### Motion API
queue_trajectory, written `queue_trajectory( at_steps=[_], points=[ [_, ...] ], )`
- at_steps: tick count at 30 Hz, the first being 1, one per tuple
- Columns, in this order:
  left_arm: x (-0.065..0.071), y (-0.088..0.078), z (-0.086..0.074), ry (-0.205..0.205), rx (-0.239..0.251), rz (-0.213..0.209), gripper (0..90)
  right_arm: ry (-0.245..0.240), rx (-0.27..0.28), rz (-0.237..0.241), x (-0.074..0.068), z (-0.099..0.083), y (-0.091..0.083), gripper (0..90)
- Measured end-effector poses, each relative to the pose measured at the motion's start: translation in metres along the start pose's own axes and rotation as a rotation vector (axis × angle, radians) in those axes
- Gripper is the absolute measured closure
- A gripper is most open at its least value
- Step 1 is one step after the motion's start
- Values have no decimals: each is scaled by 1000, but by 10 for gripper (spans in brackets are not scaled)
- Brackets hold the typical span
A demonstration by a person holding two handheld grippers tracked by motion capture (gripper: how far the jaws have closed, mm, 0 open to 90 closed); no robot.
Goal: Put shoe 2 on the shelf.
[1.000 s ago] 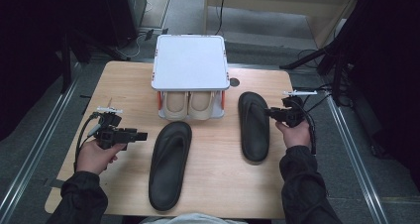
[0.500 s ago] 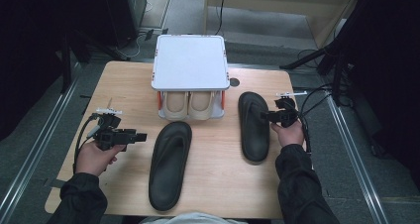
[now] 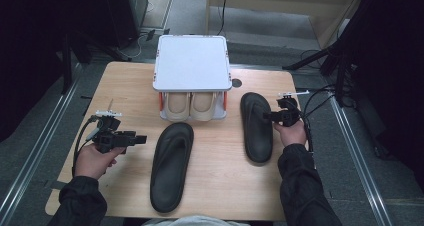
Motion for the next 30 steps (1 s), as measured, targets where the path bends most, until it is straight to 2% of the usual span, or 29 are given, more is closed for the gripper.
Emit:
queue_trajectory(
  at_steps=[9, 18, 25, 30],
  points=[
    [1, -1, 0, 48, 10, -3, 393, 23, 2, -2, -1, 4, -3, 721],
    [3, 1, -1, 39, 1, -21, 369, 46, 14, 10, -8, 8, -17, 720],
    [5, 0, -2, 44, 4, -28, 367, 19, 21, 25, -19, 10, -29, 720],
    [4, 0, -1, 35, 4, -24, 366, 22, 23, 36, -29, 9, -41, 720]
  ],
)
Point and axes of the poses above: each handheld gripper's, and its own axes: y roughly forward along the jaws, z roughly out of its top, x roughly to its right, the point moved 10 cm from there along y, roughly forward along the jaws, and after that the axes turned 12 degrees about x, right-handed, at the moved point
